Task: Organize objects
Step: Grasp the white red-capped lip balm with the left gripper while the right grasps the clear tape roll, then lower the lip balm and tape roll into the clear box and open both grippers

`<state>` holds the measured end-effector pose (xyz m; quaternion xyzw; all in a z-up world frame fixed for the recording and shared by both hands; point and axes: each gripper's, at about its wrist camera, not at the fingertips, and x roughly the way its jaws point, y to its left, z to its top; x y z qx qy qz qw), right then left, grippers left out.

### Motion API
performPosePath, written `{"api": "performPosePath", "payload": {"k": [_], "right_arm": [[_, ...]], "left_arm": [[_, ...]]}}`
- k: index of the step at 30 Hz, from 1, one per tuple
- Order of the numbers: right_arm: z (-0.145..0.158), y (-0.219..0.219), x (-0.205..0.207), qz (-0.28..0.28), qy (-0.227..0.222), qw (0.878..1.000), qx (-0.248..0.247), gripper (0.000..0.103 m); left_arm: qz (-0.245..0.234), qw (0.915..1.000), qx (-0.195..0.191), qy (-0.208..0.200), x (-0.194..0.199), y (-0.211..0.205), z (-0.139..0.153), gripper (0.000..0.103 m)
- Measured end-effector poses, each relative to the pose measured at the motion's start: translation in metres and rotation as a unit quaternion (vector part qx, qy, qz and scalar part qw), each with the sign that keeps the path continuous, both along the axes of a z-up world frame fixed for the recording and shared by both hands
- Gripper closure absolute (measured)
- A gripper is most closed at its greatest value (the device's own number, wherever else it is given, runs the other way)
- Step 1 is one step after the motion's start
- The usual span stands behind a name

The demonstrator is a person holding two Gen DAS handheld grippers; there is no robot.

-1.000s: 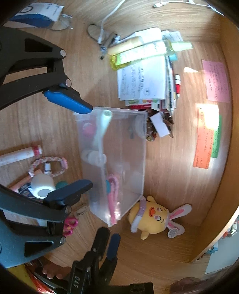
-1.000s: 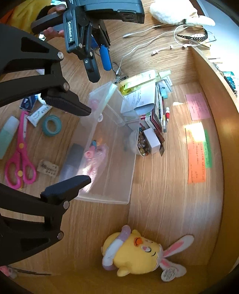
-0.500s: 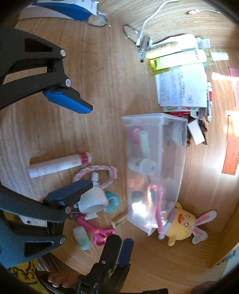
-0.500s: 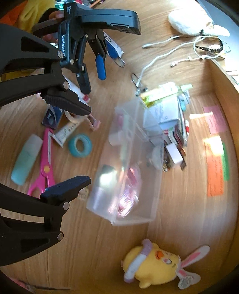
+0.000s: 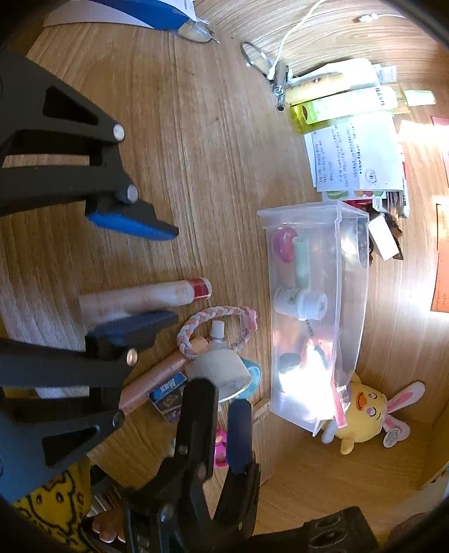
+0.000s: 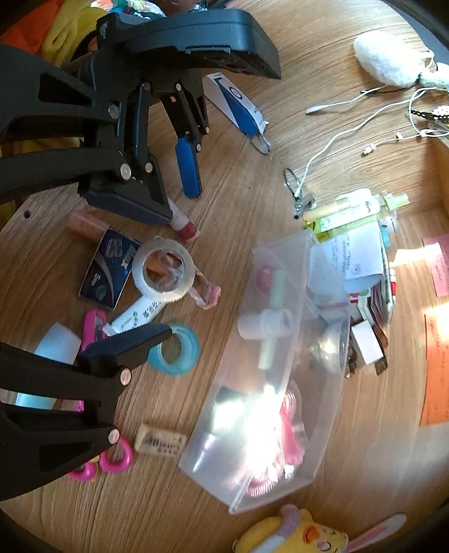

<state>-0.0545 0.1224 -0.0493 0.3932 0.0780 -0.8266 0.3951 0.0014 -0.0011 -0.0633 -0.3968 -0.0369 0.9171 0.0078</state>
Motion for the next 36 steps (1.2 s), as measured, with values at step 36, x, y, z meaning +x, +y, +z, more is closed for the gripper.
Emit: {"api": "performPosePath", "payload": {"k": [36], "right_arm": [[0.067,0.018,-0.051,-0.068,0.082,0.993,-0.043,0.068]], "left_arm": [[0.008,0.9911,0.095,0.093,-0.063,-0.046,0.071,0.089]]}}
